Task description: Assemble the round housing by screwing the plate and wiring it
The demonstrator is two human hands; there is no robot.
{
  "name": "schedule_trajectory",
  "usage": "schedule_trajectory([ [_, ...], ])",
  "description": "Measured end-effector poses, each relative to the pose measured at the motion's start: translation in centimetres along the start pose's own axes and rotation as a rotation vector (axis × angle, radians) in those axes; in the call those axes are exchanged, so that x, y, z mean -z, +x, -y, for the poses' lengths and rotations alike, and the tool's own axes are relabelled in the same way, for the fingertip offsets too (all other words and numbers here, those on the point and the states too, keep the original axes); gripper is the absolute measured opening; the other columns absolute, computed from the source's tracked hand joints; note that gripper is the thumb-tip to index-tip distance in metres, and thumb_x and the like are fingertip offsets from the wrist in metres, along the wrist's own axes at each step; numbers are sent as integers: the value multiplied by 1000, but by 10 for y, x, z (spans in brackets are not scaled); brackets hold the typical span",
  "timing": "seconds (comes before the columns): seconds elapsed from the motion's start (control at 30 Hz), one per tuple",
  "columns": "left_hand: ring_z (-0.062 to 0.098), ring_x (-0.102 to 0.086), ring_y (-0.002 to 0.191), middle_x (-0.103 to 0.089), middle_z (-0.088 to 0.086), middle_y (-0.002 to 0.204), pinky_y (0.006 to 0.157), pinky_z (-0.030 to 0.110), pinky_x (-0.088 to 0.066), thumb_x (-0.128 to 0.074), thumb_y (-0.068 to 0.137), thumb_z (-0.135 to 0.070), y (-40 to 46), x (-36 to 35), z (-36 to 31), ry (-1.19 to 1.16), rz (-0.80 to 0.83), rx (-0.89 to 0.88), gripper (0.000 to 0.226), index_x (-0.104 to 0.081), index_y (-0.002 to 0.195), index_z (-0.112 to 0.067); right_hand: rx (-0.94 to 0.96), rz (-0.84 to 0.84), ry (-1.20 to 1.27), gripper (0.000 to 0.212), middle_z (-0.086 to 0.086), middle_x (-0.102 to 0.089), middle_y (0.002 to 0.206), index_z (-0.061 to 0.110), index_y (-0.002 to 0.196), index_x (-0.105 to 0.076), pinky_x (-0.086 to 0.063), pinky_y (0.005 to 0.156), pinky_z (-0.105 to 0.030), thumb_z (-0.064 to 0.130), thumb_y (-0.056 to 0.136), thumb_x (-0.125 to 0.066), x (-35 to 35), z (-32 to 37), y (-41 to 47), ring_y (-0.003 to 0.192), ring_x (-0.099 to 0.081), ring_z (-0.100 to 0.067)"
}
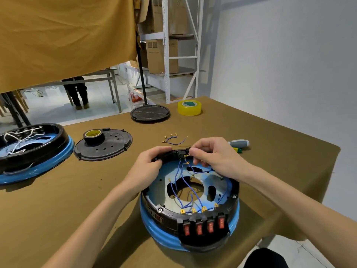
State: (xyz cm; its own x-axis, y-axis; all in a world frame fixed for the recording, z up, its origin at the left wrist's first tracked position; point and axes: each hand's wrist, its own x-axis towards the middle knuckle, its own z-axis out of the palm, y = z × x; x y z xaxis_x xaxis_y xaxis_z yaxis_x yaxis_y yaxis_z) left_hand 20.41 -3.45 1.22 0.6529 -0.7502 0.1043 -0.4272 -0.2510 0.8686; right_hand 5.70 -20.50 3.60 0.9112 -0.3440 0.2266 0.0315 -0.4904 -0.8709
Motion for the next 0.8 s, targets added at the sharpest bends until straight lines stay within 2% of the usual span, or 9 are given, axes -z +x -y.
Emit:
schedule_trajectory([
  [0.13, 11, -58, 116, -62, -9, 124, 89, 27, -48, -39, 99, 6, -14, -13, -4, -18, -128, 43, 52, -63, 130, -29, -29, 94, -3, 16, -4, -76, 81, 4, 108, -71, -48, 72, -11, 3, 103, -56, 8, 2, 1, 72, -67, -3],
  [0.23, 16, -55, 117, -57, -11, 116, 90, 31, -44, -43, 96, 2, -23, -18, -6, 95, -161, 12, 44, -59, 120, -31, -40, 96, 50, 18, -10, -79, 90, 2, 109, -74, -49, 68, -16, 3, 102, -58, 10, 4, 1, 65, -62, -5],
  [0.3, 14, -56, 116, -57, -8, 117, 97, 34, -44, -53, 98, -11, -25, -14, -10, 187, -171, -70, 29, -62, 114, -33, -77, 87, 110, 17, -11, -80, 93, 2, 109, -74, -50, 65, -18, 5, 102, -59, 9, 5, 2, 63, -59, -8],
  [0.4, 9, -56, 118, -61, -15, 116, 109, 42, -41, -68, 95, -28, -26, -8, -20, 213, -173, -271, 16, -73, 108, -36, -207, 127, 293, 16, -17, -78, 96, 0, 113, -68, -52, 64, -20, 6, 103, -58, 5, 5, 1, 64, -61, -12],
  [0.47, 8, -61, 112, -68, -19, 107, 106, 48, -43, -74, 93, -31, -27, -5, -26, 184, -200, -351, 8, -78, 98, -34, -261, 148, 353, 18, -20, -77, 97, -3, 117, -65, -51, 65, -23, 7, 103, -58, 3, 5, 0, 64, -61, -13],
  [0.57, 8, -61, 108, -70, -22, 99, 105, 52, -42, -77, 89, -32, -25, -2, -27, 261, -166, -366, 6, -77, 93, -36, -288, 180, 398, 19, -21, -77, 98, -3, 118, -62, -48, 66, -26, 8, 103, -57, 1, 5, -1, 63, -61, -14],
  [0.7, 3, -65, 97, -73, -18, 91, 102, 45, -46, -75, 92, -27, -21, -1, -24, 254, -102, -369, 7, -78, 95, -32, -274, 230, 340, 13, -20, -78, 98, 1, 111, -64, -50, 60, -23, 8, 104, -56, 3, 9, -2, 63, -64, -14],
  [0.8, 0, -70, 90, -77, -16, 86, 87, 28, -54, -79, 89, -25, -18, -1, -22, 159, -68, -371, 14, -79, 103, -29, -162, 248, 54, 8, -12, -79, 91, 6, 100, -70, -49, 54, -19, 12, 101, -64, 10, 15, -1, 60, -63, -9],
])
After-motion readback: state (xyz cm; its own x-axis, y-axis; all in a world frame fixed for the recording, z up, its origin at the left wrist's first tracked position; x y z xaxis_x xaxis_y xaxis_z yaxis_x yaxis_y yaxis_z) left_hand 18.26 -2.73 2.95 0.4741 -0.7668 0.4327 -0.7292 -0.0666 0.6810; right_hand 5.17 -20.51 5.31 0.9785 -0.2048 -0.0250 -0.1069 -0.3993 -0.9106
